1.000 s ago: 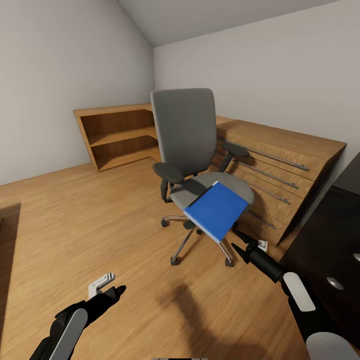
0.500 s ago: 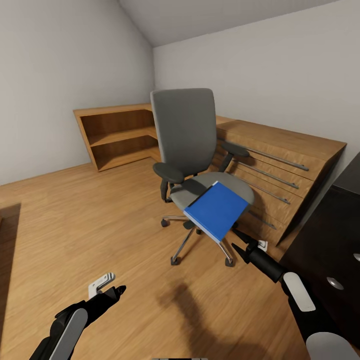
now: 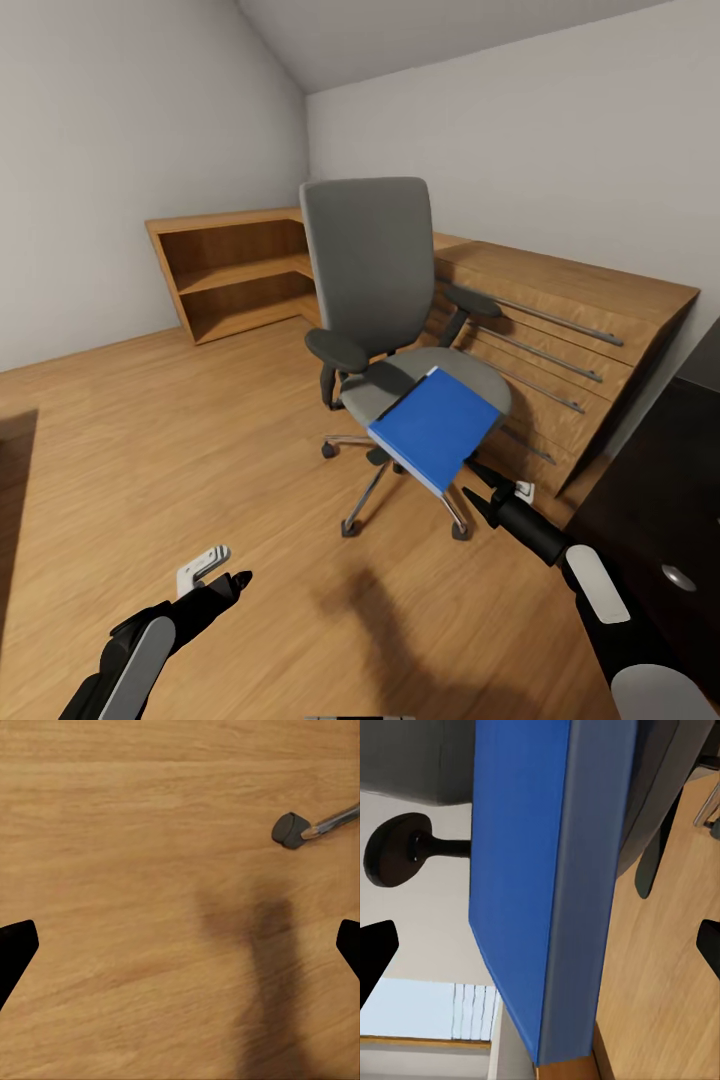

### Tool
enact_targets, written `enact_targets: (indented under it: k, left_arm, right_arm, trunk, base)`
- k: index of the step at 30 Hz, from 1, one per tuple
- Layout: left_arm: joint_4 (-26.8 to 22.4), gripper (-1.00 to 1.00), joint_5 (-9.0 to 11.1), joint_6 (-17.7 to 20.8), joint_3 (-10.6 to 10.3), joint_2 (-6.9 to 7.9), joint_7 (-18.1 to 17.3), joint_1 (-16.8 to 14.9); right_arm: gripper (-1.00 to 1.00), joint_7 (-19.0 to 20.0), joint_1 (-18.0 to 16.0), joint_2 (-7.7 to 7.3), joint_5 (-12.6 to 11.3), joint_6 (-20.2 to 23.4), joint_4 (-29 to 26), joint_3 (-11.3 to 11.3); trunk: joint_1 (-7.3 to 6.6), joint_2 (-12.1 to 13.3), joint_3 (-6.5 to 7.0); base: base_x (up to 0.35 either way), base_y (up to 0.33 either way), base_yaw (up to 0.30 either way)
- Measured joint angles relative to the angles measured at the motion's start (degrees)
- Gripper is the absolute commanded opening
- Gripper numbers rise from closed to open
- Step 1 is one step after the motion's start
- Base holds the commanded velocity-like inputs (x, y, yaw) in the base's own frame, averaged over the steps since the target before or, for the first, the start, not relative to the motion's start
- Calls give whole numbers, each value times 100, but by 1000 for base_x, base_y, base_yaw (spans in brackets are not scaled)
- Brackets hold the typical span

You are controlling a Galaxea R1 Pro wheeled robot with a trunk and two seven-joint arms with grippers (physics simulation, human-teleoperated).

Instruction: In the bedroom, organize the workspace by keeping the computer under the desk, ensuring the monitor is on the desk, placing the keyboard on the desk next to the monitor, placing the mouse on the desk next to the keyboard, moving the folder from the swivel chair onto the desk next to the mouse, stacking the notebook on top of the folder with the pen on top of the notebook, and positioning the swivel chair next to the desk.

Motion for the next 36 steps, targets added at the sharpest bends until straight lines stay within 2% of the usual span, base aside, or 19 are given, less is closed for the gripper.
enact_targets:
  k: [36]
  left_arm:
    - [0,100,0,1,0,0,3,0]
  right_arm:
    - [100,-8,0,9,8,0,173,33]
  trunk:
    - [1,0,0]
  base:
    - [4,0,0]
